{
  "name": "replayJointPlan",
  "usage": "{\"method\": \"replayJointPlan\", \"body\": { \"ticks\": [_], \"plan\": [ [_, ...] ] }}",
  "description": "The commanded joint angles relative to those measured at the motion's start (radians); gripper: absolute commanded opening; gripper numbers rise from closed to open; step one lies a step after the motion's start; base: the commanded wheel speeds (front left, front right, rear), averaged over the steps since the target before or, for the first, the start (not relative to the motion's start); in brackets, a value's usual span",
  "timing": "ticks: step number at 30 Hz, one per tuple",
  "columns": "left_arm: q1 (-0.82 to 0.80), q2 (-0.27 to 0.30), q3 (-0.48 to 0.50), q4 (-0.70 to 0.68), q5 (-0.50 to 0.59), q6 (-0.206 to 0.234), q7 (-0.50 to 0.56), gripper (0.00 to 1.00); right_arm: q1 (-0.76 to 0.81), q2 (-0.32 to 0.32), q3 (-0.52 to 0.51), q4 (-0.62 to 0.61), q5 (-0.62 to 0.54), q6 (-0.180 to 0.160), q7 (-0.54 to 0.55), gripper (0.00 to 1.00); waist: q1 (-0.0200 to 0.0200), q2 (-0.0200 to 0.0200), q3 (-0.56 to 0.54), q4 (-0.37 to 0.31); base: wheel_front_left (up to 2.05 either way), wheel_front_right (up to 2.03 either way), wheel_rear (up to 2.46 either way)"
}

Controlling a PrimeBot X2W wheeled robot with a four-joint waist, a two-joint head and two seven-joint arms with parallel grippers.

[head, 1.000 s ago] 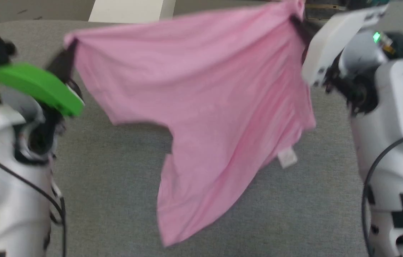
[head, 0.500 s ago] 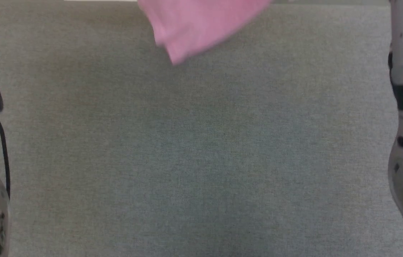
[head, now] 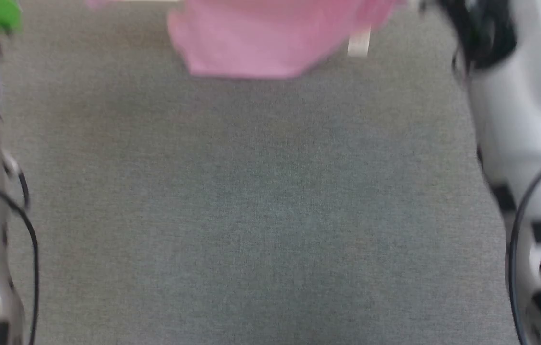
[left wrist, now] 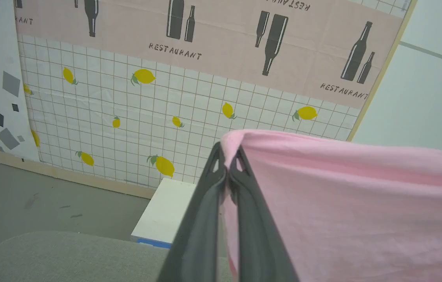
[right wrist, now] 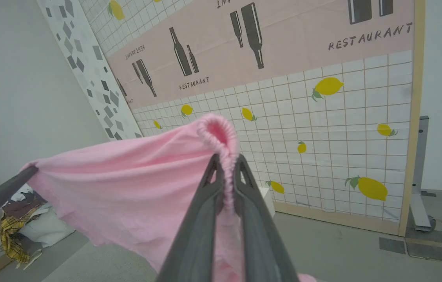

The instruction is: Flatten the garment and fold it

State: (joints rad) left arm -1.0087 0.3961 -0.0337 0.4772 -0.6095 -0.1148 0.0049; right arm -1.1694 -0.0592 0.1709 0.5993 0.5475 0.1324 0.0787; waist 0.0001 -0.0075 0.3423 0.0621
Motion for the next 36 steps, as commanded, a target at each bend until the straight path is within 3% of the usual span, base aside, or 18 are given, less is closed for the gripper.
{"method": "replayJointPlan", "body": {
  "ticks": [1, 5, 13, 17, 21, 29, 36],
  "plan": [
    [0.073, 0.009, 0.009, -0.025, -0.02, -0.006, -0.009, 0.0, 0.079, -0.024, 0.011, -0.047, 0.037, -0.002, 0.002, 0.0, -0.0001, 0.0075, -0.048, 0.004, 0.0, 0.0, 0.0],
    [0.269, 0.0, 0.033, -0.122, -0.051, 0.012, -0.004, 0.0, 0.295, -0.077, 0.04, -0.202, 0.124, -0.002, 0.036, 0.0, -0.0001, 0.0075, -0.113, 0.01, 0.0, 0.0, 0.0],
    [0.744, -0.057, 0.04, -0.375, -0.105, 0.117, 0.108, 0.0, 0.777, -0.202, 0.104, -0.518, 0.211, -0.002, 0.192, 0.0, -0.0001, 0.0075, -0.221, 0.021, 0.0, 0.0, 0.0],
    [0.941, -0.087, 0.021, -0.473, -0.119, 0.185, 0.187, 0.0, 0.954, -0.257, 0.141, -0.605, 0.254, -0.002, 0.288, 0.0, -0.0001, 0.0075, -0.252, 0.026, 0.0, 0.0, 0.0],
    [1.084, -0.07, -0.012, -0.508, -0.098, 0.242, 0.279, 0.0, 1.079, -0.301, 0.171, -0.635, 0.249, -0.002, 0.366, 0.0, -0.0001, 0.0075, -0.275, 0.032, 0.0, 0.0, 0.0],
    [1.21, -0.024, -0.083, -0.542, -0.032, 0.304, 0.402, 0.0, 1.217, -0.326, 0.218, -0.609, 0.226, -0.002, 0.557, 0.0, -0.0001, 0.0075, -0.288, 0.035, 0.0, 0.0, 0.0],
    [1.128, -0.043, -0.079, -0.577, -0.033, 0.262, 0.317, 0.0, 1.204, -0.256, 0.124, -0.644, 0.179, -0.002, 0.52, 0.0, -0.0001, 0.0075, -0.259, 0.019, 0.0, 0.0, 0.0]
  ]
}}
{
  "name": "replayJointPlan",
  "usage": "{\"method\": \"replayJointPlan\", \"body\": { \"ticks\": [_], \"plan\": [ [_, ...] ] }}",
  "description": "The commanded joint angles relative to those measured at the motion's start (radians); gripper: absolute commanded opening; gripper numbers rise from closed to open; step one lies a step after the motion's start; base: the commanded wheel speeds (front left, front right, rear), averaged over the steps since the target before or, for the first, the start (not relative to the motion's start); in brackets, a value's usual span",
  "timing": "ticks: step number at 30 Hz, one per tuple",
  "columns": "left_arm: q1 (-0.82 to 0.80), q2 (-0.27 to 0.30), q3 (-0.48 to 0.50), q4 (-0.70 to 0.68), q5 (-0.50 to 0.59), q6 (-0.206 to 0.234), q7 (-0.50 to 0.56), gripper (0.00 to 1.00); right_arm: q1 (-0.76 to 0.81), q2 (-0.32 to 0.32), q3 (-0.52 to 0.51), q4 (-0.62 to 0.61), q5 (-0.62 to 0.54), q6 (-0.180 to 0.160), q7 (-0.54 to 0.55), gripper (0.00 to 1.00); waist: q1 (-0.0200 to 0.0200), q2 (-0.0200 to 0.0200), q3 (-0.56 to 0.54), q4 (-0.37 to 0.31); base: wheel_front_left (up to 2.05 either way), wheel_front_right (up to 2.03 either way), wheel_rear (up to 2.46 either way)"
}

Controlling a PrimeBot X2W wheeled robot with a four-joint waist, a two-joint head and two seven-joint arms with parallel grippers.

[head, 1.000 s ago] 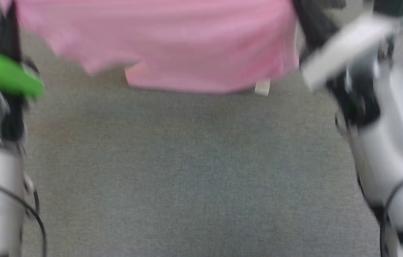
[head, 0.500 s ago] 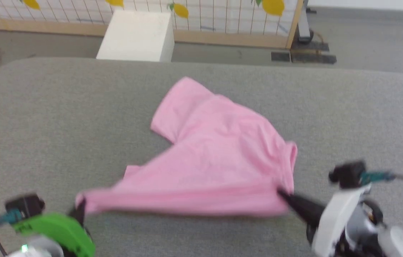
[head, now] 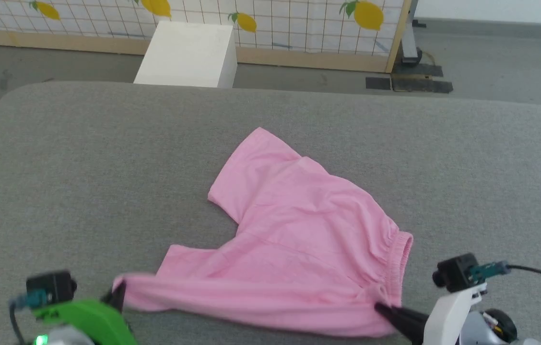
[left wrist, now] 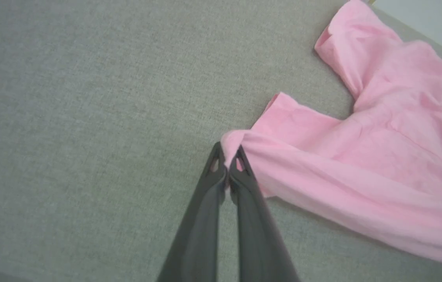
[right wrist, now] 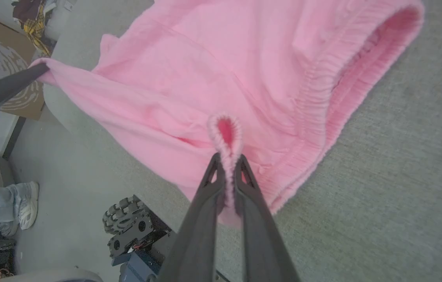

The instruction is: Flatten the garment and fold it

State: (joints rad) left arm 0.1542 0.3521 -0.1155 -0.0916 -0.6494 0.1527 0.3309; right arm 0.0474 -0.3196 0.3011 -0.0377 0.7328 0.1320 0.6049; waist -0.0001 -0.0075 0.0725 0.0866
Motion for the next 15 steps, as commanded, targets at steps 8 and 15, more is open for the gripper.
{"method": "replayJointPlan", "body": {
  "ticks": [8, 15],
  "plan": [
    [-0.357, 0.036, -0.071, 0.065, 0.05, -0.111, 0.019, 0.0, -0.08, 0.105, -0.131, -0.042, -0.095, -0.001, -0.006, 0.0, 0.0001, 0.0075, 0.101, -0.043, 0.0, 0.0, 0.0],
    [-0.643, 0.031, -0.131, 0.229, 0.072, -0.199, 0.045, 0.0, -0.162, 0.19, -0.187, -0.06, -0.178, -0.001, 0.006, 0.0, 0.0001, 0.0075, 0.218, -0.099, 0.0, 0.0, 0.0]
  ]
}}
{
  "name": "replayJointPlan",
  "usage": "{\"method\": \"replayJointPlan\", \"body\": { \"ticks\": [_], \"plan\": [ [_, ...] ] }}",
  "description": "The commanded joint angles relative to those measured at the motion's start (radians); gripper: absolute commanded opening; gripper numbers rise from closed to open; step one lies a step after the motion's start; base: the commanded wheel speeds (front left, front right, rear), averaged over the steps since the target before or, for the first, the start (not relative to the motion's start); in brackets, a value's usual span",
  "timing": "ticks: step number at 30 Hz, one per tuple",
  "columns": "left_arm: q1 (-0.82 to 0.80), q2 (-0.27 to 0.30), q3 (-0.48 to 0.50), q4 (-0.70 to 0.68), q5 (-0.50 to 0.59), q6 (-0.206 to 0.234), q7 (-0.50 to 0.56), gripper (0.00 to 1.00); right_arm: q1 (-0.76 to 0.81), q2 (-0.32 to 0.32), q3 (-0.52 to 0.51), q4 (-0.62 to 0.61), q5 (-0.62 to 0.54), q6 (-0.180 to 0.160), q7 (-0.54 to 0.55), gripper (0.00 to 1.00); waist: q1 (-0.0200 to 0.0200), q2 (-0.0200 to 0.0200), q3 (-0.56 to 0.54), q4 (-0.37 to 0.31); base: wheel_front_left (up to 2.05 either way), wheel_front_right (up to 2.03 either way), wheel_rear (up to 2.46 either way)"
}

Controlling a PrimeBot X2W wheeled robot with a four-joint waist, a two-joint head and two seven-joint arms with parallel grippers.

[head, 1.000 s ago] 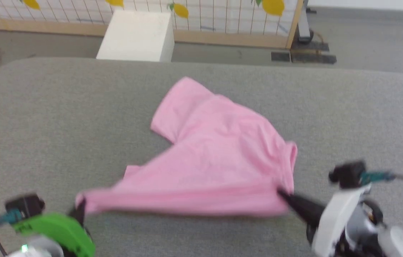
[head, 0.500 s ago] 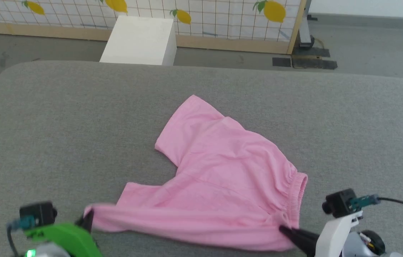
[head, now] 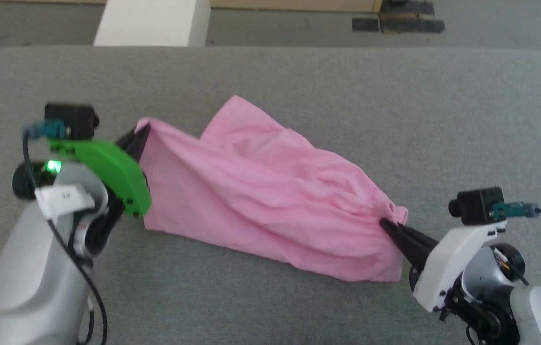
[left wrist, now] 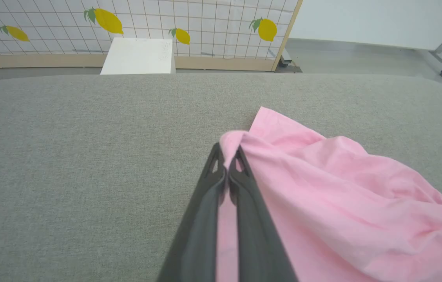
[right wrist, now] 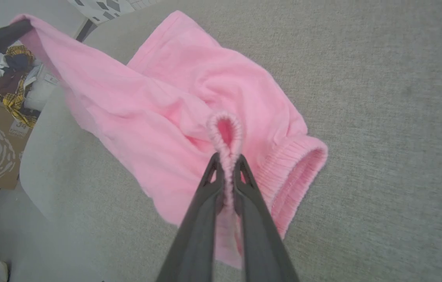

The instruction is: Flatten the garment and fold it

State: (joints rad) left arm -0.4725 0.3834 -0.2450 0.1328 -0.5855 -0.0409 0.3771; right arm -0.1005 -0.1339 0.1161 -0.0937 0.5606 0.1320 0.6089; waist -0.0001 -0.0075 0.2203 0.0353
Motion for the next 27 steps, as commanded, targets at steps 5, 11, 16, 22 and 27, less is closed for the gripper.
{"method": "replayJointPlan", "body": {
  "ticks": [5, 11, 16, 22, 27],
  "plan": [
    [-0.173, -0.012, -0.039, 0.14, 0.025, -0.043, -0.005, 0.0, -0.06, 0.046, -0.01, 0.001, -0.042, -0.001, 0.002, 0.0, 0.0001, 0.0075, 0.143, -0.092, 0.0, 0.0, 0.0],
    [-0.307, -0.02, -0.069, 0.257, 0.043, -0.065, -0.031, 0.0, -0.084, 0.071, -0.024, 0.005, -0.066, -0.001, -0.008, 0.0, 0.0001, 0.0075, 0.203, -0.132, 0.0, 0.0, 0.0],
    [-0.377, -0.015, -0.09, 0.322, 0.053, -0.073, -0.036, 0.0, -0.092, 0.079, -0.025, 0.006, -0.07, -0.001, -0.016, 0.0, 0.0001, 0.0075, 0.233, -0.163, 0.0, 0.0, 0.0],
    [-0.416, -0.002, -0.113, 0.399, 0.061, -0.077, -0.015, 0.0, -0.096, 0.083, -0.007, 0.015, -0.063, -0.001, -0.023, 0.0, 0.0001, 0.0075, 0.253, -0.193, 0.0, 0.0, 0.0],
    [-0.429, -0.005, -0.113, 0.451, 0.05, -0.076, -0.009, 0.0, -0.097, 0.083, 0.003, 0.022, -0.026, -0.001, -0.045, 0.0, 0.0001, 0.0075, 0.257, -0.201, 0.0, 0.0, 0.0]
  ]
}}
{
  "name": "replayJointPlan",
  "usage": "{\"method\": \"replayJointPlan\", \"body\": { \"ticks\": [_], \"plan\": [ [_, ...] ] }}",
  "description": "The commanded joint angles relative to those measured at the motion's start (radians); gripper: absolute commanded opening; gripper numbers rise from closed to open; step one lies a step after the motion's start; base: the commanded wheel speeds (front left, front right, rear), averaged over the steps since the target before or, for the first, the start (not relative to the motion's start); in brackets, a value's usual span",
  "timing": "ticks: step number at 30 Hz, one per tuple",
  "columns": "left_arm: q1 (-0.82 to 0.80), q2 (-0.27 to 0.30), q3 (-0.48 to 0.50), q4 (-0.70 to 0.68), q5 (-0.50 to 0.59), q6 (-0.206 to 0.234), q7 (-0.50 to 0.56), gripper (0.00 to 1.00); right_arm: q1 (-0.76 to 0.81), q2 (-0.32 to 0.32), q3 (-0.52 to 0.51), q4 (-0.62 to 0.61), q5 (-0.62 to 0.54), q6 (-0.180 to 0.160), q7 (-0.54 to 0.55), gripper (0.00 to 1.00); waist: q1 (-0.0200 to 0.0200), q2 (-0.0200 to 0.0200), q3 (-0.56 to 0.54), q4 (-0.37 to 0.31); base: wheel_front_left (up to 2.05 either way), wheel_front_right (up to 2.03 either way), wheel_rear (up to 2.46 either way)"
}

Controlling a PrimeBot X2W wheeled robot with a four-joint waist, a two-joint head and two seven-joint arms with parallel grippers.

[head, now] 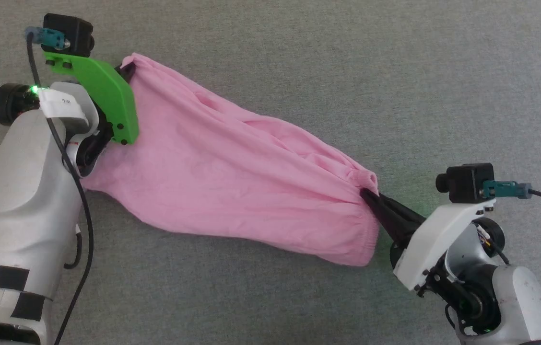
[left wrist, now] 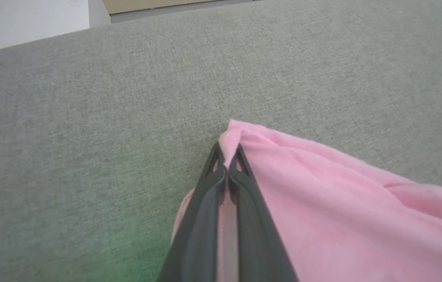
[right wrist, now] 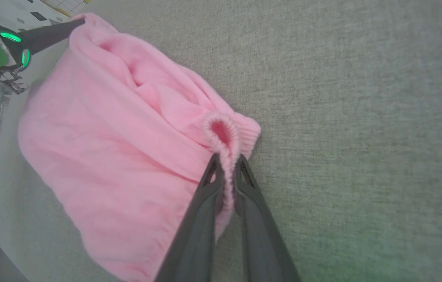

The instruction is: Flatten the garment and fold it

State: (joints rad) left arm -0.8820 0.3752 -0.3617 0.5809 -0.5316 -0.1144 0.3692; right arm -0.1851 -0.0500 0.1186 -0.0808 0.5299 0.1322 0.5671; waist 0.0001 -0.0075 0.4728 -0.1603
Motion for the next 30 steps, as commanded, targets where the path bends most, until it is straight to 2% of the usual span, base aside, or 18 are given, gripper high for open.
{"method": "replayJointPlan", "body": {
  "ticks": [1, 2, 10, 14, 16, 20, 23, 30],
  "plan": [
    [-0.021, 0.001, 0.006, 0.009, -0.007, -0.001, -0.006, 0.47, -0.013, -0.001, 0.004, 0.01, 0.012, -0.002, -0.007, 0.26, -0.0001, 0.0075, 0.003, -0.006, 0.0, 0.0, 0.0],
    [-0.023, -0.001, 0.006, 0.018, -0.008, 0.0, -0.011, 1.0, -0.013, -0.001, 0.007, 0.01, 0.018, -0.002, -0.014, 1.0, -0.0001, 0.0075, 0.0, -0.005, 0.0, 0.0, 0.0],
    [-0.031, -0.027, 0.03, 0.033, -0.039, -0.003, -0.123, 1.0, 0.011, 0.0, -0.018, -0.011, 0.051, -0.002, -0.086, 1.0, -0.0001, 0.0075, -0.066, 0.03, 0.0, 0.0, 0.0],
    [-0.01, -0.014, 0.051, 0.0, -0.038, -0.005, -0.237, 1.0, 0.054, 0.0, -0.069, -0.045, -0.039, -0.002, -0.126, 1.0, -0.0001, 0.0075, -0.116, 0.056, 0.0, 0.0, 0.0],
    [0.018, 0.002, 0.065, -0.032, -0.032, -0.006, -0.31, 1.0, 0.082, 0.0, -0.092, -0.072, -0.132, -0.002, -0.121, 1.0, -0.0001, 0.0075, -0.144, 0.068, 0.0, 0.0, 0.0],
    [0.121, 0.04, 0.083, -0.121, -0.008, 0.003, -0.448, 1.0, 0.147, 0.0, -0.107, -0.131, -0.273, -0.002, -0.044, 1.0, -0.0001, 0.0075, -0.194, 0.097, 0.0, 0.0, 0.0],
    [0.23, 0.059, 0.105, -0.196, 0.008, 0.03, -0.548, 1.0, 0.193, 0.0, -0.096, -0.173, -0.343, -0.002, 0.038, 1.0, -0.0001, 0.0075, -0.225, 0.126, 0.0, 0.0, 0.0],
    [0.502, 0.063, 0.16, -0.371, 0.031, 0.115, -0.621, 1.0, 0.206, 0.0, -0.054, -0.163, -0.386, -0.002, 0.164, 1.0, -0.0001, 0.0075, -0.249, 0.18, 0.0, 0.0, 0.0]
  ]
}}
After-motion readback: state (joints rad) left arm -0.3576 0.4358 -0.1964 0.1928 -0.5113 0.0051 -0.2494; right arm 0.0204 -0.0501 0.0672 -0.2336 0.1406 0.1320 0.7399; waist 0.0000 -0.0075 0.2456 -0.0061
